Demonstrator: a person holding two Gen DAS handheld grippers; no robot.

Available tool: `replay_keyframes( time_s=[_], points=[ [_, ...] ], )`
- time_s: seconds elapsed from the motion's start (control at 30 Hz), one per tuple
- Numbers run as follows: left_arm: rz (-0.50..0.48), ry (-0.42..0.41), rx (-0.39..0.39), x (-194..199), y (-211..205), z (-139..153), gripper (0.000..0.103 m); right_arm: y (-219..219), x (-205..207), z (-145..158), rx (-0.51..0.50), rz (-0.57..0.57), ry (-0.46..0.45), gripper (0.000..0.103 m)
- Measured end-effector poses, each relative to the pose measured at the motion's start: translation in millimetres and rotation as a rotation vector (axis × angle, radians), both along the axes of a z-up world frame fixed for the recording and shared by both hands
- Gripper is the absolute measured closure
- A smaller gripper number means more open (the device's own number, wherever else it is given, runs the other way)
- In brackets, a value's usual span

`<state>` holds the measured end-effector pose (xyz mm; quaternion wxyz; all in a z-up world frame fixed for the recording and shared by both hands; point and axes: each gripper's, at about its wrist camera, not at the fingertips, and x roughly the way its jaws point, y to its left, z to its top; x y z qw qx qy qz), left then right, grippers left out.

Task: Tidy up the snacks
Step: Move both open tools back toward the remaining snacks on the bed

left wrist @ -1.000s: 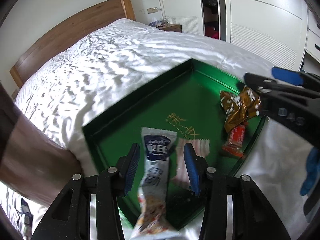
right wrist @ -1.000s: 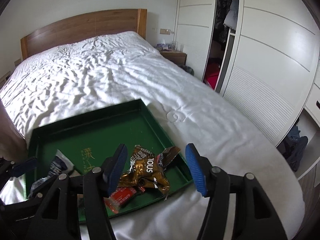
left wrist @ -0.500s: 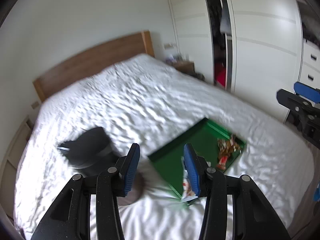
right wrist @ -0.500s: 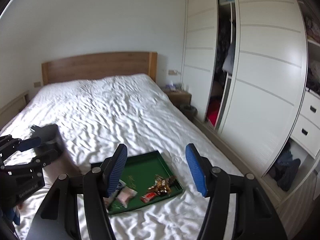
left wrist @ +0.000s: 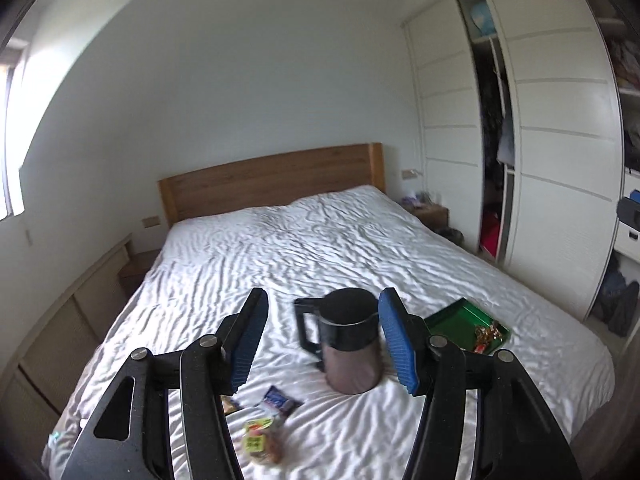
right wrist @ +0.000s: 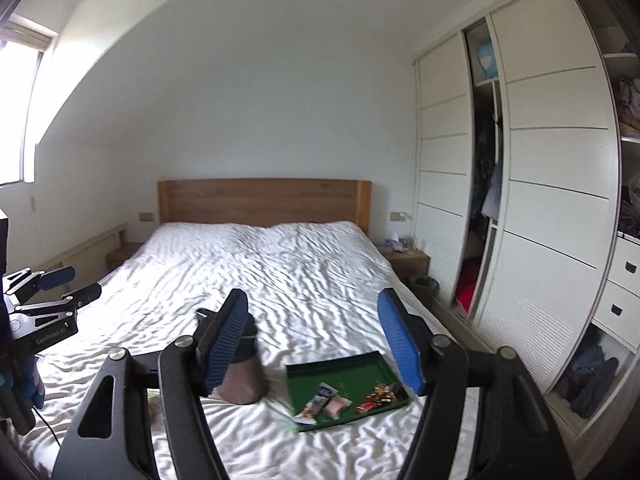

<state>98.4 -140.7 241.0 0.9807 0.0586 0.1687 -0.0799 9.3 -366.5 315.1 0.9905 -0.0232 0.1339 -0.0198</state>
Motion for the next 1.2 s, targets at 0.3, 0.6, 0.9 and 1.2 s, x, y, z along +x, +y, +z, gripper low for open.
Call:
replay_keyframes(
  time_s=[0.3, 0.6, 0.9, 1.2],
  points=[
    [0.146, -0.052, -0.11, -82, 134, -10, 0.051, 92, -68, 10, 0.022, 0.185, -0.042, 0.028],
    [0.235, -0.055, -0.23, -117, 212, -28, 0.05, 172, -108, 26, 0.039, 0.399, -0.069, 0.028],
    [0.265, -0.059, -0.273, -137, 250, -50, 0.048, 227, -120, 20, 0.03, 0.52, -0.069, 0.025],
    [0.338, 0.047, -0.278, -101, 286, -99, 0.048, 255, -52, -37, 0.042, 0.558, 0.043, 0.025]
  ],
)
